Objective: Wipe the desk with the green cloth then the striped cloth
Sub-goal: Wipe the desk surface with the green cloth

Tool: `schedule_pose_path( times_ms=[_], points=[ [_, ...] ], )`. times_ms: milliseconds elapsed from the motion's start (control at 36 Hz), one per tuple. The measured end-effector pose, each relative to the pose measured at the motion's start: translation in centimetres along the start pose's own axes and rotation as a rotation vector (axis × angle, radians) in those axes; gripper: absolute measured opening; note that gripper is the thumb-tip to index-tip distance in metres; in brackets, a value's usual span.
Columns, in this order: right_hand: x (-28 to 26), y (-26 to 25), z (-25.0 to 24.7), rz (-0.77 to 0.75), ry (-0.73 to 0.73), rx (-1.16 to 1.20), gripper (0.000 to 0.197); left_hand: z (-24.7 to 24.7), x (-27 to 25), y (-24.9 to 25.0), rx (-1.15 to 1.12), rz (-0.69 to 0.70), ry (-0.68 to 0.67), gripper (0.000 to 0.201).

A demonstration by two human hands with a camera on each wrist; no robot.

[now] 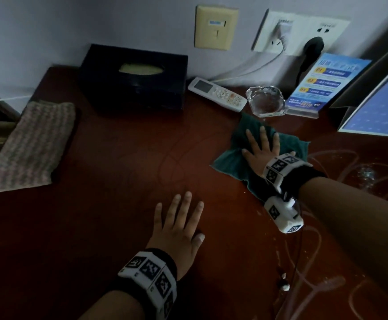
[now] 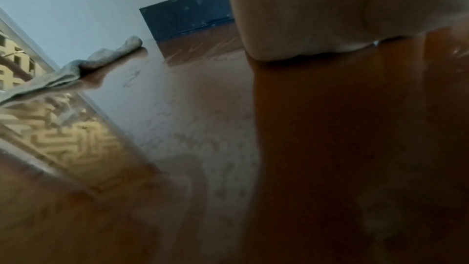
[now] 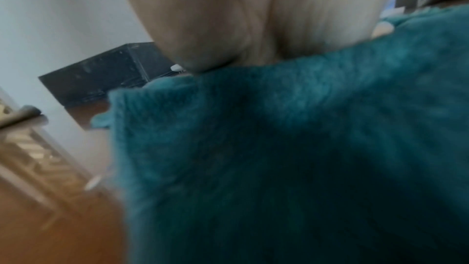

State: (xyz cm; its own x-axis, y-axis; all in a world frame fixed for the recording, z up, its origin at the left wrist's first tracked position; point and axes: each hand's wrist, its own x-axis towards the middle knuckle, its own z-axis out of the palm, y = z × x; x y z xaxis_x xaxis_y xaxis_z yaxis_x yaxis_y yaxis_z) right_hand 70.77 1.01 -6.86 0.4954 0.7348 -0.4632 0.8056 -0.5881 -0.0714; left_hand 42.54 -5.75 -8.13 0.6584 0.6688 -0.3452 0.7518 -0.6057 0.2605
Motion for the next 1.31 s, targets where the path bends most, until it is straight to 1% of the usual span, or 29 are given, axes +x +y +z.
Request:
schedule_pose_path(
  times_ms=[56, 83, 139, 222, 306, 361, 472, 611, 722, 972, 1167, 1305],
  points=[
    [-0.6, 0.2, 0.2, 0.006, -0.011, 0.003, 0.057, -1.0, 0.3, 0.2, 0.038, -0.03, -0.076, 0.073],
    [-1.1, 0.3, 0.2, 0.008, -0.013, 0.0, 0.058, -1.2, 0.4, 0.3, 0.075, -0.014, -0.1, 0.07],
    [-2.1, 0.4, 0.4, 0.01, -0.022, -0.011, 0.063, -1.6, 0.3, 0.5, 0.031, -0.008, -0.186, 0.065],
    [-3.6, 0.5, 0.8, 0.02, -0.056, 0.001, 0.074, -1.7, 0.3, 0.6, 0.043, -0.011, -0.225, 0.068],
    [-4.8, 0.5, 1.2, 0.022, -0.073, 0.02, 0.08, -2.1, 0.2, 0.7, 0.067, -0.026, -0.255, 0.058],
    [-5.5, 0.6, 1.5, 0.026, -0.079, 0.021, 0.082, -2.3, 0.2, 0.8, 0.076, -0.029, -0.28, 0.058],
    [-6.7, 0.5, 2.2, 0.04, -0.075, 0.015, 0.083, -2.5, 0.3, 0.8, 0.088, -0.027, -0.287, 0.059],
    [-7.9, 0.9, 3.2, 0.036, -0.084, 0.047, 0.085, -2.9, 0.5, 1.0, 0.108, -0.041, -0.336, 0.06],
    [-9.1, 1.0, 3.7, 0.009, -0.087, 0.052, 0.083, -3.0, 0.5, 1.1, 0.104, -0.05, -0.332, 0.06],
    [-11.6, 1.3, 4.7, -0.064, -0.083, 0.011, 0.086, -3.2, 0.6, 1.2, 0.117, -0.066, -0.355, 0.059],
    [-13.5, 2.2, 5.7, -0.164, -0.095, -0.049, 0.087, -3.1, 0.7, 1.2, 0.122, -0.078, -0.363, 0.058],
    [-14.9, 3.3, 6.1, -0.291, -0.122, -0.166, 0.088, -3.0, 0.8, 1.2, 0.136, -0.092, -0.364, 0.059]
  ],
)
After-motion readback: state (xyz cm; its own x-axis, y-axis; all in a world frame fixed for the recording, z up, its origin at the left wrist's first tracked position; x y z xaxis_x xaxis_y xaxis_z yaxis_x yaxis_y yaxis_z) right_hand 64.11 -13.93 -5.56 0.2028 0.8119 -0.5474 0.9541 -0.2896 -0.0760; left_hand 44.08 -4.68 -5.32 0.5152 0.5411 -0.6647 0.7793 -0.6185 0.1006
